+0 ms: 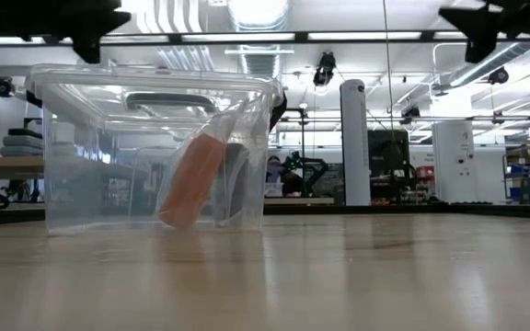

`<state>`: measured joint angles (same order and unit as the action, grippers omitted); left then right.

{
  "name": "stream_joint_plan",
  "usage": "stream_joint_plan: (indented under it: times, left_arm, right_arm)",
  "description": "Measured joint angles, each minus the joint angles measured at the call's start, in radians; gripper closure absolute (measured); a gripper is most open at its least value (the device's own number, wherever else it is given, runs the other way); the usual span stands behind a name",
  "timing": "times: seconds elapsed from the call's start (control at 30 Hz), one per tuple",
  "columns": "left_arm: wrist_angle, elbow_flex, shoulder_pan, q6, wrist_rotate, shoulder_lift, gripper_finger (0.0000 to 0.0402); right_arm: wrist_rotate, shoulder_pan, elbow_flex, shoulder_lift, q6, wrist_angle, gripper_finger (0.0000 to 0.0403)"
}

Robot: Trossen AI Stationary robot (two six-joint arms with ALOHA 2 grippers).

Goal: Roll bandage
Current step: Return to Home Position

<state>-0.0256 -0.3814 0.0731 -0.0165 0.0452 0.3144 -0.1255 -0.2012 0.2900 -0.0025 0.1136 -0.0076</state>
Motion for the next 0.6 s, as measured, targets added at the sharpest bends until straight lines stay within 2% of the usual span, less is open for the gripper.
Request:
stream_joint_plan:
  times: [0.1, 0.2, 0.37, 0.47, 0.6]
  left_arm:
    - [0.047, 0.027, 0.000, -0.060, 0.000, -0.097, 0.0286]
    - [0.173, 0.041, 0.000, -0.153, 0.004, -0.155, 0.0287]
    - [0.380, -0.012, 0.000, -0.262, 0.026, -0.151, 0.0294]
    - [0.515, -0.097, 0.000, -0.286, 0.025, -0.111, 0.0322]
    - [0.803, -0.257, 0.000, -0.387, 0.024, -0.030, 0.0384]
  right_arm:
    - [0.028, 0.000, -0.004, 0.006, 0.017, -0.021, 0.0204]
    - [0.053, -0.001, 0.005, 0.064, 0.013, -0.024, 0.0204]
    - [0.088, 0.000, 0.002, 0.124, 0.010, -0.027, 0.0204]
    - [0.103, 0.000, -0.001, 0.132, 0.018, -0.040, 0.0204]
    - [0.103, 0.000, 0.001, 0.136, 0.027, -0.035, 0.0204]
